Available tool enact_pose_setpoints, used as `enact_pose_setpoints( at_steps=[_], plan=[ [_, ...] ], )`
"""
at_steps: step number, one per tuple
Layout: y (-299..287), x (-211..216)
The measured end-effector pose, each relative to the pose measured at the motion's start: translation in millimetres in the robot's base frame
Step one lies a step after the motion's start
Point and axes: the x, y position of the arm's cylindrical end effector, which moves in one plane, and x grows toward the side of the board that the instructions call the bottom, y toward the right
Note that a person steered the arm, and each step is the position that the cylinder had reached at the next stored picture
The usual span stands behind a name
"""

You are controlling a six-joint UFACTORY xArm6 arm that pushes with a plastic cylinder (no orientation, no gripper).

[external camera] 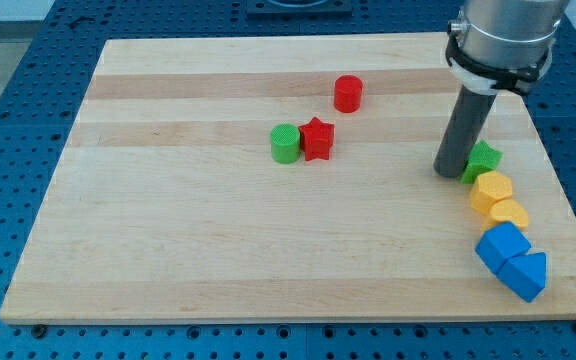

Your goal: Push the red star towards the red circle

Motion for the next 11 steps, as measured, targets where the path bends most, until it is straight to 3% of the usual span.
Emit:
enact_pose_setpoints(
  at_steps=[3,6,8,9,11],
  plan=[
    [-102,2],
    [-162,9],
    [-184,1],
    [-185,-31],
    [-182,-34]
  ],
)
